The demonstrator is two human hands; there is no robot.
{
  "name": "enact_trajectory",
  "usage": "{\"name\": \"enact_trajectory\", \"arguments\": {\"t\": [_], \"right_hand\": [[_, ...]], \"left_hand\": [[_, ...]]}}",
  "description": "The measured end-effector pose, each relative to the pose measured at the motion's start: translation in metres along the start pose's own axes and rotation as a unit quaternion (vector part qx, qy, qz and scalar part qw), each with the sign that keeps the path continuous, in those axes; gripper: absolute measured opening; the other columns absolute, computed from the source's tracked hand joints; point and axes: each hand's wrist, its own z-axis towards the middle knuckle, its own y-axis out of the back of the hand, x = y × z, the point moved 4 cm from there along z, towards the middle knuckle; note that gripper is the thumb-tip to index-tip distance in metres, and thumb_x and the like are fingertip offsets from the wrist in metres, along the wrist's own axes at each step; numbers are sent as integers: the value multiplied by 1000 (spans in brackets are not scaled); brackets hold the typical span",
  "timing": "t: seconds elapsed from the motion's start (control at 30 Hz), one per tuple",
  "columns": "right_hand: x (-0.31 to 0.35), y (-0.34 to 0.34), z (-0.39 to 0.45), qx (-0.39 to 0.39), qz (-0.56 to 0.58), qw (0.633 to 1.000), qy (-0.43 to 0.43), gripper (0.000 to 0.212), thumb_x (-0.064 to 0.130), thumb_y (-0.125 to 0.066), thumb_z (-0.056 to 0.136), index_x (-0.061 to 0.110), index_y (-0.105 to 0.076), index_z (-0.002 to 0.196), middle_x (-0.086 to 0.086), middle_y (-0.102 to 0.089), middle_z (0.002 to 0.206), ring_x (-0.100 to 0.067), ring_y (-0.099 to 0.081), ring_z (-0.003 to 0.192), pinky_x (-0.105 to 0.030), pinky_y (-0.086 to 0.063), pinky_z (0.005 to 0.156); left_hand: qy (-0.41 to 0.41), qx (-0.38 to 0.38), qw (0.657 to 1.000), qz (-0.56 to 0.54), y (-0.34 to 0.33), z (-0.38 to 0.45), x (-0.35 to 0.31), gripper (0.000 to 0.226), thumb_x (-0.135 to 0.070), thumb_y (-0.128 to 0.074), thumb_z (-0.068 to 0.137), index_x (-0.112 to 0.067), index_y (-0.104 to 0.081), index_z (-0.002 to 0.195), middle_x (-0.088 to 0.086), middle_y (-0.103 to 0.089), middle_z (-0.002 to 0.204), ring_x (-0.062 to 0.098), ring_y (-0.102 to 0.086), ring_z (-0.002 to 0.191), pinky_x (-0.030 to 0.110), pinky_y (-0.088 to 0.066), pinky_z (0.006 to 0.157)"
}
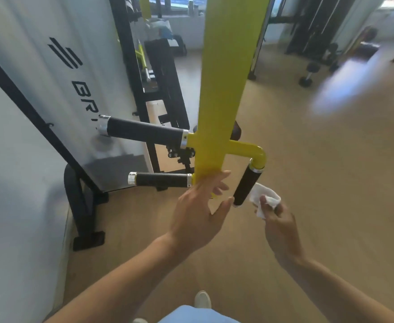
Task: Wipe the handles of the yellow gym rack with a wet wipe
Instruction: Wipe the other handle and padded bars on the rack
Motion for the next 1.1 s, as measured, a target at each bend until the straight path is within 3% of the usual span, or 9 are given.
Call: {"name": "enact_trajectory", "arguments": {"t": [0.07, 0.23, 0.4, 0.5, 0.6, 0.77, 0.93, 1.03, 1.1], "right_hand": [[20, -3, 7, -15, -10, 997, 72, 22, 33, -51, 103, 33, -62, 121, 12, -71, 107, 1, -65, 96, -13, -48, 76], [54, -24, 22, 12, -55, 982, 178, 23, 27, -57, 100, 28, -53, 122, 13, -66, 99, 5, -62, 83, -9, -45, 64], [19, -43, 43, 50, -170, 960, 215, 24, 26, -56, 100, 26, -44, 121, 8, -66, 102, -15, -66, 88, -35, -53, 68], [-8, -48, 44, 86, -227, 956, 164, 36, 51, -37, 101, 30, -45, 130, 4, -62, 109, -24, -64, 97, -41, -53, 74], [18, -42, 43, 45, -163, 962, 213, 43, 56, -38, 96, 23, -48, 120, -1, -65, 102, -25, -64, 87, -41, -53, 70], [25, -44, 46, 23, -140, 954, 264, 39, 52, -40, 98, 19, -45, 119, -3, -68, 101, -22, -65, 84, -32, -49, 67], [-61, -59, 45, 116, -250, 961, 32, 45, 65, -27, 95, 33, -45, 120, 0, -67, 101, -27, -64, 87, -47, -55, 76], [-78, -82, 35, 214, -264, 940, -6, 20, 27, -46, 94, 28, -65, 89, 17, -68, 84, -11, -62, 77, -30, -46, 68], [-81, -109, 14, 309, -267, 912, -15, 28, 7, -46, 81, 24, -60, 64, 25, -65, 64, 4, -58, 63, -18, -41, 61]], "left_hand": [[27, 21, 999, 0, -7, 2, -5, 52, -33, -68, 93, -27, -49, 141, -12, -69, 105, 5, -66, 90, 27, -58, 76], [77, 37, 996, 18, -22, 17, -28, 54, -34, -59, 98, -41, -37, 148, -19, -61, 81, 4, -62, 78, 19, -53, 67], [40, 1, 995, 92, -22, 25, -45, 50, -37, -59, 97, -45, -36, 140, -19, -58, 76, 4, -62, 72, 30, -58, 70], [59, 23, 990, 124, -21, 26, -44, 76, -37, -57, 97, -56, -4, 149, -18, -55, 72, 7, -61, 65, 31, -58, 63], [63, 43, 981, 179, -17, 27, -45, 86, -34, -55, 97, -58, 12, 147, -13, -60, 75, 13, -65, 64, 36, -60, 62], [66, 33, 978, 195, -13, 27, -47, 85, -32, -58, 95, -54, 3, 150, -17, -58, 75, 9, -64, 65, 35, -60, 61], [56, 34, 986, 150, -4, 10, -32, 73, -35, -63, 94, -41, -22, 154, -17, -68, 107, 3, -67, 89, 29, -60, 80], [77, 60, 988, 119, 6, -19, -1, 63, -30, -64, 94, -34, -35, 151, -11, -67, 123, 7, -65, 108, 33, -56, 92], [105, 65, 987, 105, 17, -45, 24, 54, -25, -64, 94, -26, -46, 145, -7, -67, 124, 7, -63, 111, 30, -53, 94]]}}
